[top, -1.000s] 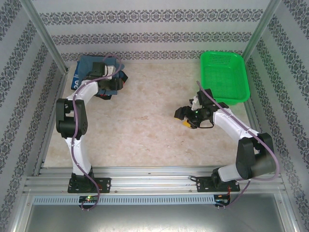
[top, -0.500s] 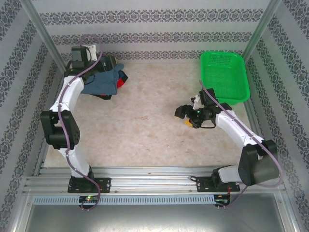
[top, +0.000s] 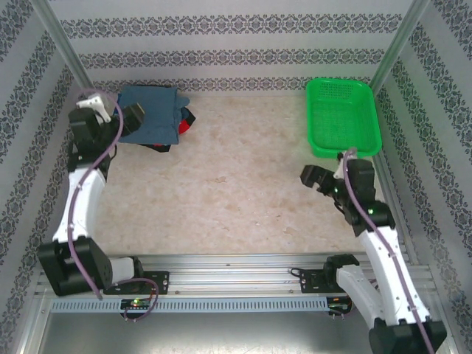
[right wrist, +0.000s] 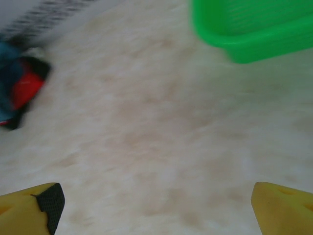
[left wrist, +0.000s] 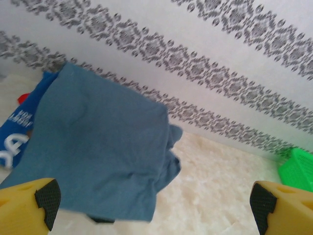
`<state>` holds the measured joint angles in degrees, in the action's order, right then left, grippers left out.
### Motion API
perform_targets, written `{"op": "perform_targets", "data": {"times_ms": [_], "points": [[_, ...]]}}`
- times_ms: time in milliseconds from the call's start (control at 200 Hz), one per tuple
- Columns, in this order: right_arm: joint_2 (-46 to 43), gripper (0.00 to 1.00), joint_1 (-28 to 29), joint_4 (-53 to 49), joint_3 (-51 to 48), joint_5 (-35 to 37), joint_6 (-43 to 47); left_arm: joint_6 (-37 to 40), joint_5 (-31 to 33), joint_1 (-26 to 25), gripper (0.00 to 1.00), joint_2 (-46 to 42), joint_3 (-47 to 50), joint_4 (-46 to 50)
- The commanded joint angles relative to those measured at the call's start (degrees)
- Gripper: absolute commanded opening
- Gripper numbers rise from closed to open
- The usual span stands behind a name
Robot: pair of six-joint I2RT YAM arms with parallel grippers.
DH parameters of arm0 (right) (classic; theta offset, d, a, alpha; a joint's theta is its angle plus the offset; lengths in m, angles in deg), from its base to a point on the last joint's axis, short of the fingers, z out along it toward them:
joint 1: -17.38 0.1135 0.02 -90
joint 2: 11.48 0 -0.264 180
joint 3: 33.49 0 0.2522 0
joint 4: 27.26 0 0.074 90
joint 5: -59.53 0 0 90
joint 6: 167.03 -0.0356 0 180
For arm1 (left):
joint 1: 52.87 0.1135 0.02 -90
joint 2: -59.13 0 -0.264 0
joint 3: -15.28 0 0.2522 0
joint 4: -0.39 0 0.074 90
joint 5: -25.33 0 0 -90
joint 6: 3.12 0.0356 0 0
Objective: Fold and stack the t-shirts
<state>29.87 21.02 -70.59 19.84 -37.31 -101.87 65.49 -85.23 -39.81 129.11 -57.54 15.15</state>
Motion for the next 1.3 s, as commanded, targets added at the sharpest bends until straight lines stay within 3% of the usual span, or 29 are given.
{"op": "perform_targets", "data": {"times_ms": [0,125,240,320,385,495,550,610,714,799,829,914,979,1049,1294], "points": [[-4.9,0.98,-0.7,11.2,-11.0,16.8,10.3,2.4,8.6,-0.2,1.00,-4.3,15.2,-7.2],[-9.2,0.98,-3.0,28.1,-23.2,20.2,12.5,4.4,15.0,-1.3,1.00,-11.4,35.2,-23.2],[-1.6,0.98,-3.6,37.6,-27.8,22.0,13.0,6.3,17.5,-1.8,1.00,-14.3,46.9,-35.3],[4.8,0.98,-3.6,43.5,-27.1,17.8,14.8,8.1,18.3,-3.3,1.00,-12.2,47.8,-36.5],[9.1,0.98,-3.5,55.5,-29.2,14.9,16.7,9.9,17.6,-4.3,1.00,-6.4,47.2,-40.0],[18.8,0.98,-4.4,65.0,-27.5,15.7,17.4,8.6,20.1,-4.4,1.00,5.7,48.7,-60.2],[23.7,0.98,-5.3,71.5,-27.0,12.6,17.3,11.0,18.5,-4.4,1.00,10.7,47.1,-63.1],[28.7,0.98,-6.4,73.4,-24.3,9.4,16.7,11.8,15.9,-4.3,1.00,15.6,45.5,-66.4],[36.6,0.98,-7.3,75.1,-20.2,5.9,18.2,14.4,10.9,-4.8,1.00,15.4,44.4,-63.3],[42.3,0.98,-7.3,77.7,-17.0,-1.5,20.9,16.2,10.9,-6.3,1.00,21.7,45.2,-71.5],[43.0,0.98,-6.5,76.5,-16.1,-0.3,22.1,15.7,10.8,-6.3,1.00,24.2,45.3,-75.9],[45.7,0.98,-5.0,83.1,-18.2,4.9,21.3,16.5,11.9,-6.8,1.00,19.2,42.5,-62.2],[45.8,0.98,-5.1,82.8,-18.2,5.8,21.1,17.0,11.5,-7.2,1.00,22.1,41.7,-65.9],[45.3,0.98,-4.5,81.8,-17.9,6.8,21.7,17.5,12.2,-7.7,1.00,20.1,40.3,-59.6],[45.0,0.98,-3.3,79.6,-17.1,6.7,23.5,18.3,14.8,-9.1,1.00,20.7,38.8,-57.9]]}}
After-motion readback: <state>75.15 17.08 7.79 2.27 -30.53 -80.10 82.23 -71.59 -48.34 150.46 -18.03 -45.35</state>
